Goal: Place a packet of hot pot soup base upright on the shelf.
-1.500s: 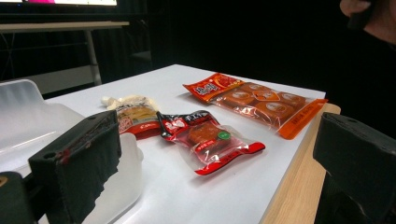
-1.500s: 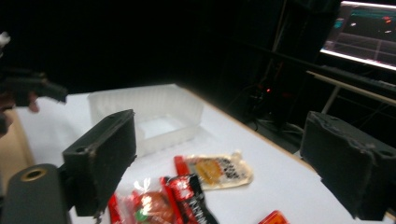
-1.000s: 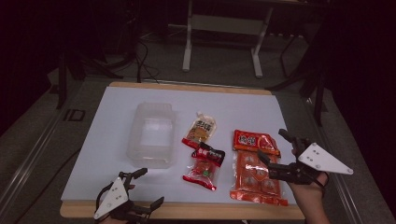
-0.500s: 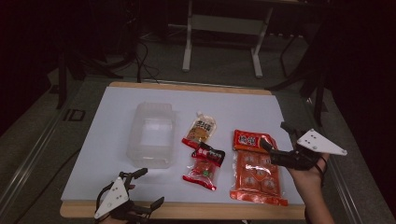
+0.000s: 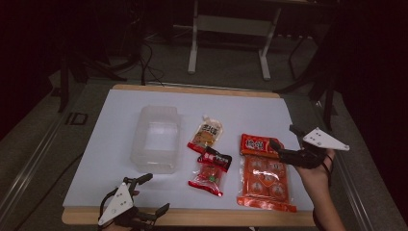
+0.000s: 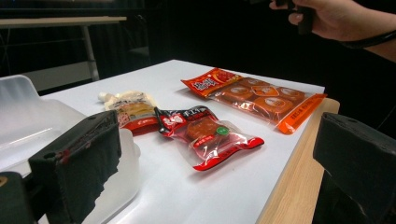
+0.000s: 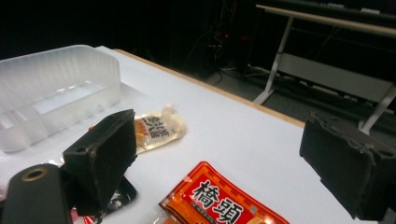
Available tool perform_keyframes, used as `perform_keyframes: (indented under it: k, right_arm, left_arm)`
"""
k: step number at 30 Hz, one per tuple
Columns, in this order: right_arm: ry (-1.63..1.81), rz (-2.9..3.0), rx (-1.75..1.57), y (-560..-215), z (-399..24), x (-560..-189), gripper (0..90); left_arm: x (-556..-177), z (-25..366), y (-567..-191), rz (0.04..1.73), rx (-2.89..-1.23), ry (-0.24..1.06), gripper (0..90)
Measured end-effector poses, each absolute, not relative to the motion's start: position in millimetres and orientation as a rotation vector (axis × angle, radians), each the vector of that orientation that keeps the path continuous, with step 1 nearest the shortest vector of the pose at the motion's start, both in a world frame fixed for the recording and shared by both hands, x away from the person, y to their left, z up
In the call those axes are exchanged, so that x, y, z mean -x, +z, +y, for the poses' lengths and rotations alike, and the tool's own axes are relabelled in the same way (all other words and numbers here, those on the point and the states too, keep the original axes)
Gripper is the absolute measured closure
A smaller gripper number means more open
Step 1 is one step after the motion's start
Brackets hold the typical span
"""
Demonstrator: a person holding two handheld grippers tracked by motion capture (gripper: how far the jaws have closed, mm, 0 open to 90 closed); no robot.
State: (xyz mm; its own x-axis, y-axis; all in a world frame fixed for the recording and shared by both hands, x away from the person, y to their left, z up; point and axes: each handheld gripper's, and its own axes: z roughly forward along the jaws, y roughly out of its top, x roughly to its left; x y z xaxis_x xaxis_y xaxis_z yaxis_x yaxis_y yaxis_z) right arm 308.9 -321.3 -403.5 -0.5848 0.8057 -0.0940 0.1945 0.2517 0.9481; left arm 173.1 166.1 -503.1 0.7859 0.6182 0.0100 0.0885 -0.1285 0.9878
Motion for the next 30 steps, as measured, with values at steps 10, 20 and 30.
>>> perform_keyframes:
  k: [10, 20, 30]
  right_arm:
    - [1.282, 1.979, -1.008, -433, -339, -332, 12.9]
    - [1.244, 2.027, -1.089, -464, -351, -352, 16.1]
    - [1.194, 2.075, -1.134, -486, -360, -366, 21.9]
  left_arm:
    - [-173, 166, -503, 0.570, -1.658, 0.501, 1.4]
    - [-174, 166, -504, 0.569, -1.665, 0.495, 1.4]
    - [-174, 165, -504, 0.567, -1.669, 0.493, 1.4]
